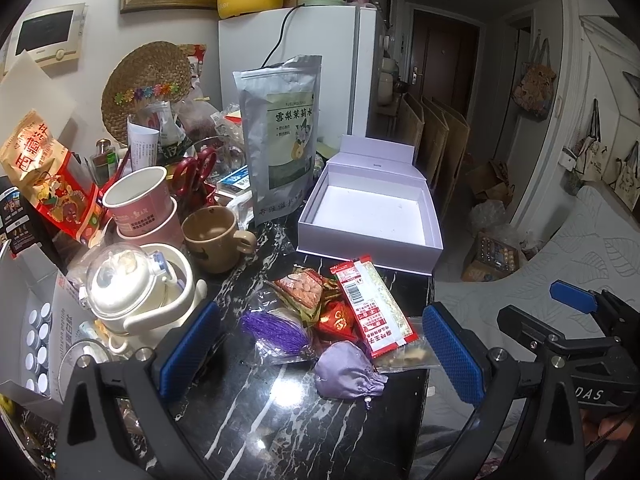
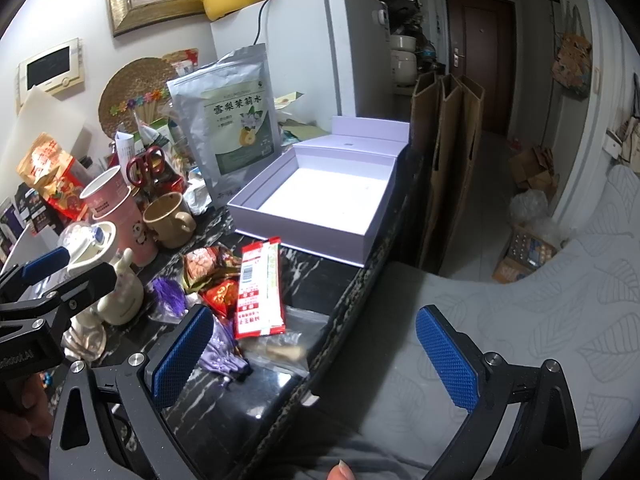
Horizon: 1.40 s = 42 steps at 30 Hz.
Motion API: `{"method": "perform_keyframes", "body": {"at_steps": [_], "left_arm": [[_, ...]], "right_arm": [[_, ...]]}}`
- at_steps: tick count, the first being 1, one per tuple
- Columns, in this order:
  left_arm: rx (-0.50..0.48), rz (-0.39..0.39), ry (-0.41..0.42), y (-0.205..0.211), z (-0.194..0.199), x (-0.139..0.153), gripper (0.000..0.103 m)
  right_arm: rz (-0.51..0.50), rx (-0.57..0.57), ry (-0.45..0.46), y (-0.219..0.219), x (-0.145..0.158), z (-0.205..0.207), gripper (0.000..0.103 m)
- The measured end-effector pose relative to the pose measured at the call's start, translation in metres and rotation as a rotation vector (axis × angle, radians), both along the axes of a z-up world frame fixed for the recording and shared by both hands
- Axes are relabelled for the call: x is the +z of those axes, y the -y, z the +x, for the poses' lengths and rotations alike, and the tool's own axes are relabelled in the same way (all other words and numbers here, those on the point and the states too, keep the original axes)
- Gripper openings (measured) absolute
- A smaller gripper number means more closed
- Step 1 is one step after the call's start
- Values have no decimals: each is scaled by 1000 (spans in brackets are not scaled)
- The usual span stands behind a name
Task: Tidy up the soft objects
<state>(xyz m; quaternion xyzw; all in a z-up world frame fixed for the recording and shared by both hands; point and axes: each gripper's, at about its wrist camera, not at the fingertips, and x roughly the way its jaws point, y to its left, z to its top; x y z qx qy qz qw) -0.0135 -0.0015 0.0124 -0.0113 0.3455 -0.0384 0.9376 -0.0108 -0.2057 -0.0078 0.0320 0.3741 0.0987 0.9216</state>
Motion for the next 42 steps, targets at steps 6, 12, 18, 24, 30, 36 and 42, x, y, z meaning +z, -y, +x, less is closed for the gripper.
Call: {"method": "perform_keyframes", "body": {"at_steps": [6,12,18,24,30,36,42], "left_arm": [[-2,-11,-8,-1,1,-2,103],[-4,-14,-8,-1,1,-2,103],[-6,-22,-19,-2,3,-4,103],[-17,-26,-30,1,9,-11,103],[-29,-22,-30,7,15,-20,103],[-33,-40,-38,8,19,-32,103],[-20,-109,-46,-1,15,-48,103]], "right_arm": [[4,2,2,0,0,0,103],[2,9,2,-1,0,1,103],[3,9,4,-1,0,1,103],[2,24,0,-2,0,7,103],[10,51,-7,0,-6,15,103],[30,83,-10,2,-15,25,103],[65,113,-36,4,-29,34,103]]}}
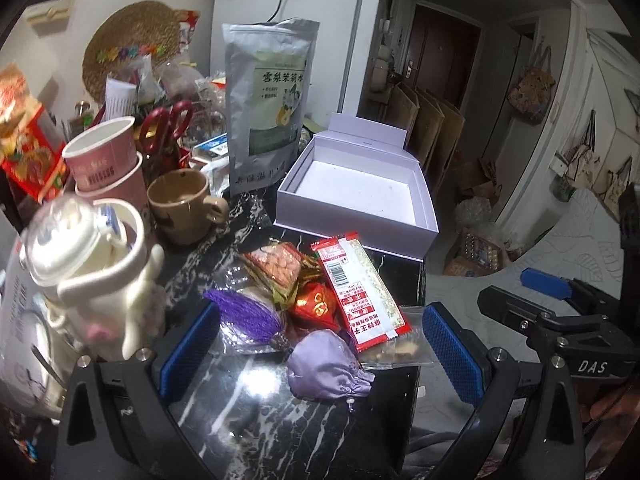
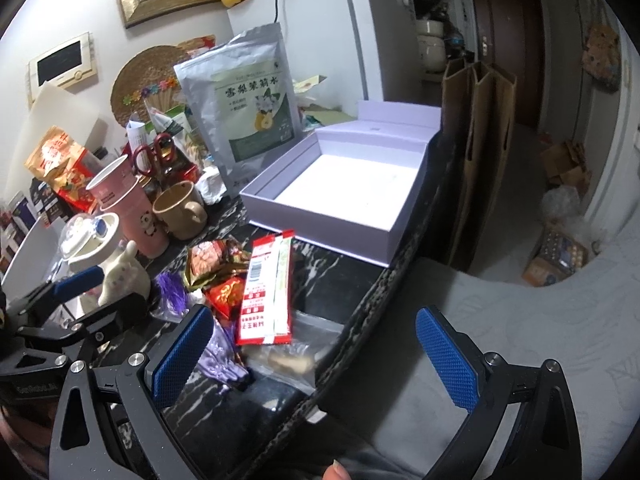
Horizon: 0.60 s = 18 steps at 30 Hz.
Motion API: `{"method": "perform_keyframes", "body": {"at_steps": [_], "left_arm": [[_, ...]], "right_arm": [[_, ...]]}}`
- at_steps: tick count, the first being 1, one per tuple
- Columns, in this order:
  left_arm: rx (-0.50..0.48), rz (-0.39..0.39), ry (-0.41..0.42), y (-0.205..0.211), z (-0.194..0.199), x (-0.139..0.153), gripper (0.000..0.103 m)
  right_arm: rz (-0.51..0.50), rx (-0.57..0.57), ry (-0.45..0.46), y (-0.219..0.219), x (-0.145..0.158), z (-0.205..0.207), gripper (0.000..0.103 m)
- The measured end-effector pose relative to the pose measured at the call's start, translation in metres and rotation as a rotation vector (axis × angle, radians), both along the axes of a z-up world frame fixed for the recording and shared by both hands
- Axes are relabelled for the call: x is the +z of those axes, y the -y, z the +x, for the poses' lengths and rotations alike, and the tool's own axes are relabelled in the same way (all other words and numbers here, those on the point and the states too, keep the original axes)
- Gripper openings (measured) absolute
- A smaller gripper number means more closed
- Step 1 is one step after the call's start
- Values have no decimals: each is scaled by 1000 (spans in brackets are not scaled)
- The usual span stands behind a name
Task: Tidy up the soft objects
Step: 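Grasp the lavender pouch with the left tool while the right tool reaches toward the red packet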
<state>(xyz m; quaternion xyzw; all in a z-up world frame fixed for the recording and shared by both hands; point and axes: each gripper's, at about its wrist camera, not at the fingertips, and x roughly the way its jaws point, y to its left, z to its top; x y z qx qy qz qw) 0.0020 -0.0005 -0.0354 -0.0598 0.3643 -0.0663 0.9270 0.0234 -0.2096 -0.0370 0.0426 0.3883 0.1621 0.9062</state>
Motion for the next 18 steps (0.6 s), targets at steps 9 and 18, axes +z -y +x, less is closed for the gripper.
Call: {"method": "perform_keyframes", "body": {"at_steps": [9,18], "left_arm": [[-9,-40,-60,6,-5,-35,103],[-33,-57,-139,19,4,-68,99]], "right_arm": [[7,43,-38,1,-24,6,103],[-9,50,-64,9,-45,14,103]]}}
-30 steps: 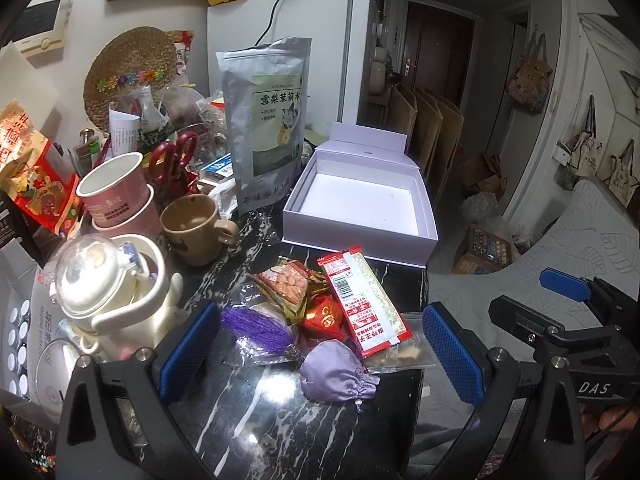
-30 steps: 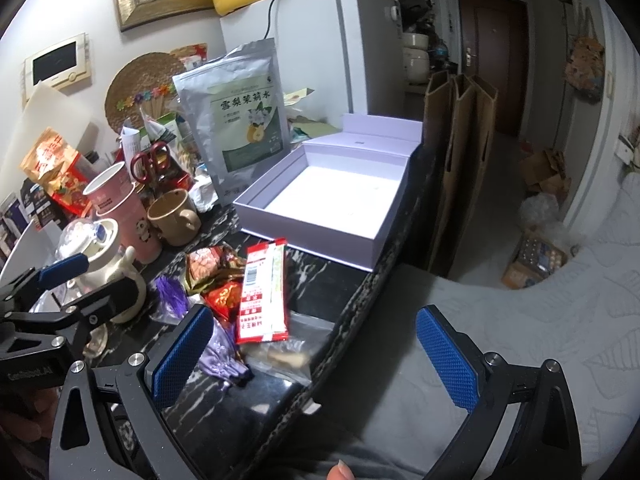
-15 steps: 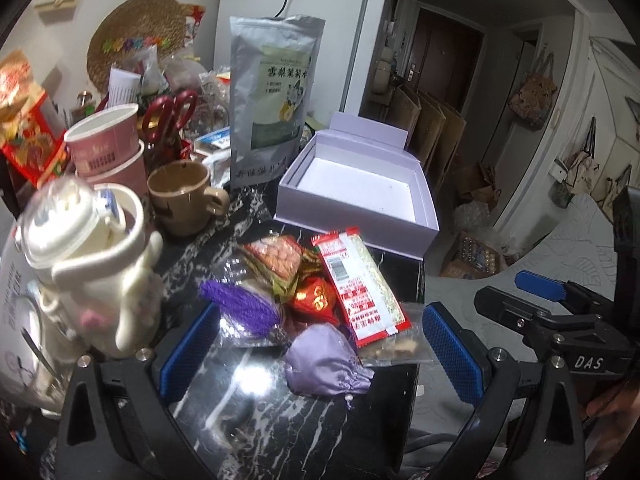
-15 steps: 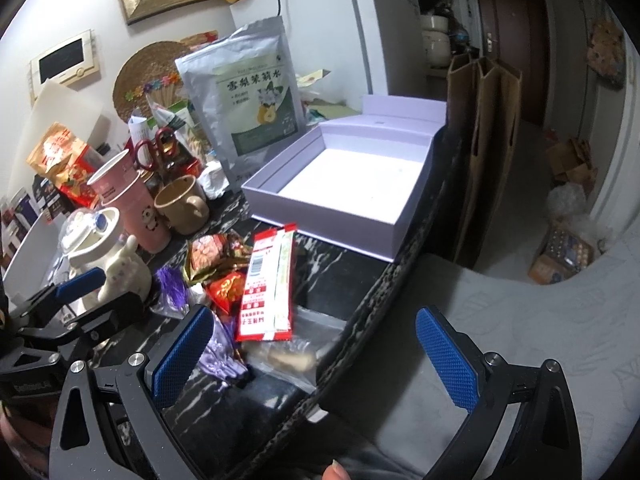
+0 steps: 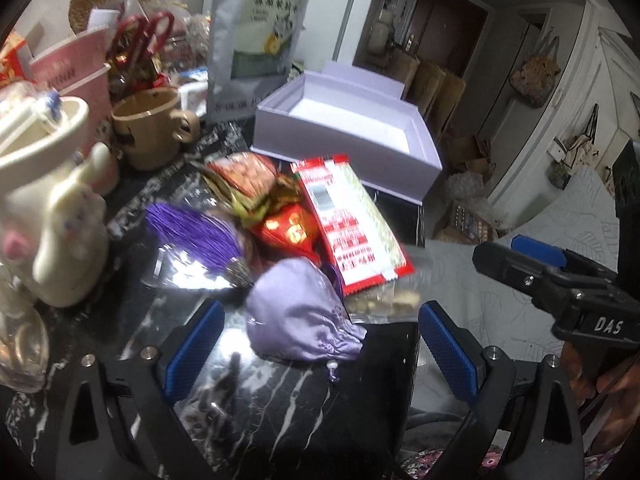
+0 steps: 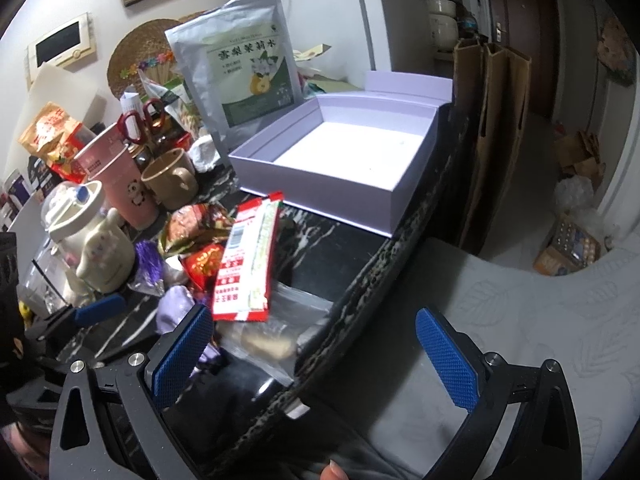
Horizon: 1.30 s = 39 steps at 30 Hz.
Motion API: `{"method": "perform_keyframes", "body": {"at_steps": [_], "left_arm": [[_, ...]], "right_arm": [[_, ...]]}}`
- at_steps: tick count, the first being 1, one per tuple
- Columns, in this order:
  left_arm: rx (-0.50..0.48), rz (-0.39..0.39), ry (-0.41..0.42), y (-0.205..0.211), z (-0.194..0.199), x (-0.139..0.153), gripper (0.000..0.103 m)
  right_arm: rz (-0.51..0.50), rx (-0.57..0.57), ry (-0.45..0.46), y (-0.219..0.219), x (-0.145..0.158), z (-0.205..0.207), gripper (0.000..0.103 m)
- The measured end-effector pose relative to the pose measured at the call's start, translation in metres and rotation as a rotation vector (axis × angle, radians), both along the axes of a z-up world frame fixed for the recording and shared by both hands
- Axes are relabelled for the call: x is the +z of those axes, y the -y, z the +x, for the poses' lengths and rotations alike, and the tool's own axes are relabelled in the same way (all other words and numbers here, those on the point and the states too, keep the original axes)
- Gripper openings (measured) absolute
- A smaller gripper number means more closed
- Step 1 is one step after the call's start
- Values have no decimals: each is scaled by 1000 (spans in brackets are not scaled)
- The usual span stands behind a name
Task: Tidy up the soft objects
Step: 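Grasp the lavender pouch with the left tool while the right tool reaches toward the red packet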
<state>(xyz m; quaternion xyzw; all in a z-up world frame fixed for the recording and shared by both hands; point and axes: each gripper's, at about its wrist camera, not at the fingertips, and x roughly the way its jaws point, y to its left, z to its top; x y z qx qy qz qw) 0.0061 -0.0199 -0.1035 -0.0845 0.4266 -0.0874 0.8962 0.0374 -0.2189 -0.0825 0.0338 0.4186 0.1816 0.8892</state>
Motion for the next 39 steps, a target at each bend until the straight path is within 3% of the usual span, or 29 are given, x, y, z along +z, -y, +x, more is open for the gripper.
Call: {"method": "perform_keyframes", "body": {"at_steps": [8,12,18,21,25,32,39], "left_arm": [[-4,66,-64,9,17,-28,99],[-1,49,-94,7,23,-39,86],[-20,73,-36,9,21,-40,70],[-20,36,-26,4,17,-38,61],[12,-17,-7,-5,8,-30,60],[77,-17,36,-19,-14,-4,60],[144,1,55,-32,-25,7,60]], "right_arm": [[-4,-2,-32,12,-15,8,103],[12,2,-58,16,-22,11,103],[37,13,-83,17,-28,15,103],[46,32,-85,12,-28,17,103],[33,80,-60,-1,-26,21,103],[14,180,-31,-36,-27,35,103],[32,214,-42,-65,-36,60,81]]}}
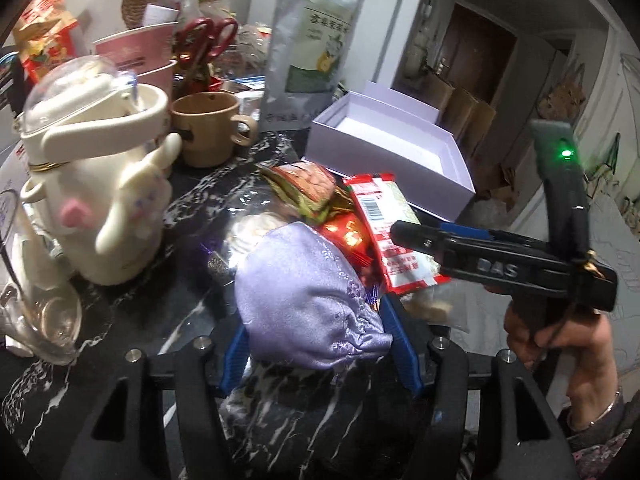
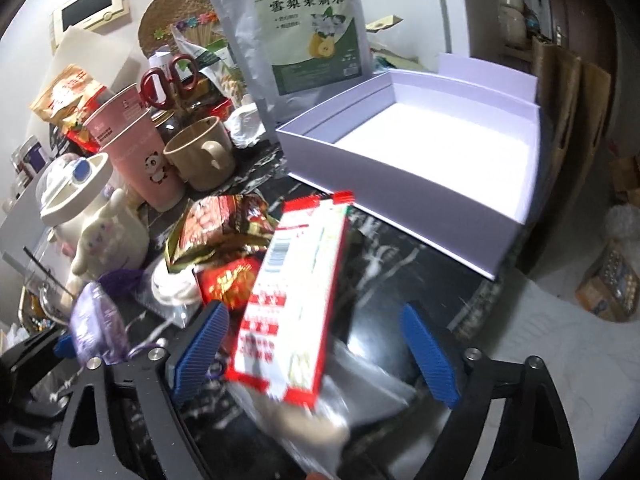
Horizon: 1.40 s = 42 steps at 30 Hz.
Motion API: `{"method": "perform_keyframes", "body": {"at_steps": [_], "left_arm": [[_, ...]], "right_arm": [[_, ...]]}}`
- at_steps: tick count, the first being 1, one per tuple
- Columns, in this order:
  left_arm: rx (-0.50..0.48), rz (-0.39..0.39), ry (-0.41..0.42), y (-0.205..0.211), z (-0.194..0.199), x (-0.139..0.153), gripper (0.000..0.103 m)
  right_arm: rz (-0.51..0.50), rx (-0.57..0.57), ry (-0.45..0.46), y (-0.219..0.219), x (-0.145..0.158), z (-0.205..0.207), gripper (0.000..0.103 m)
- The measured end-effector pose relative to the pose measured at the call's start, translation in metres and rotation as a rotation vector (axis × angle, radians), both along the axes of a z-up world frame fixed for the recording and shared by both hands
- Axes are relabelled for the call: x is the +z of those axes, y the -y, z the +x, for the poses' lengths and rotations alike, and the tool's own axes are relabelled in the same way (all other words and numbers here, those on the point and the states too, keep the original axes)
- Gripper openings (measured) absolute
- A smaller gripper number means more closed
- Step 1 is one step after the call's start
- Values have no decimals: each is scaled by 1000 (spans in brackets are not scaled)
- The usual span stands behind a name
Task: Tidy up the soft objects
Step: 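Grasp the lavender pouch with the left tool while the right tool reaches toward the red packet, then grasp the red stick candy with the right tool while the left tool lifts the pouch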
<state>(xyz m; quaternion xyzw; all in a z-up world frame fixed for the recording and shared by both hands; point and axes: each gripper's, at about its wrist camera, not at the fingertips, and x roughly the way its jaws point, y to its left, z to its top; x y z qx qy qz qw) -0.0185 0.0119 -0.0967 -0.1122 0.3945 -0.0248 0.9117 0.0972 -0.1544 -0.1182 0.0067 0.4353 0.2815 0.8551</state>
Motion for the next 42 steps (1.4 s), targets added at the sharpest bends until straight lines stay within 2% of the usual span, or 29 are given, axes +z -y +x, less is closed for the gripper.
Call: {"method": "perform_keyframes", "body": {"at_steps": [4,7,9,10,12,15,25,31,42], "left_arm": [[14,-12,-5,-4,1,-1,60],[12,-13,-7,-4,2,-1,60],[11,-10,-10,-3,2,-2,60],[11,-10,-12,-3,3,-2,60],[11,-13,-12,-4,4,-2,60],[15,-13,-5,-4,3,0,60],[17,0,39,-2,-2,13,60],[-5,12,80,6,-3,26,60],[-99,27,126,41,5,47,60]], "right_arm": [[4,9,-41,-7,-9,12,68],[27,21,-77,-10,-17,18,54],[41,34,-92,-13,-20,20,36],[39,35,-91,-14,-20,19,35],[42,38,-70,-16,-18,17,20],[58,33,-34,-14,-9,12,11],[143,31,21,-5,12,4,9],[188,-6,49,20,29,-5,9],[179,-83,117,73,61,-33,9]]}}
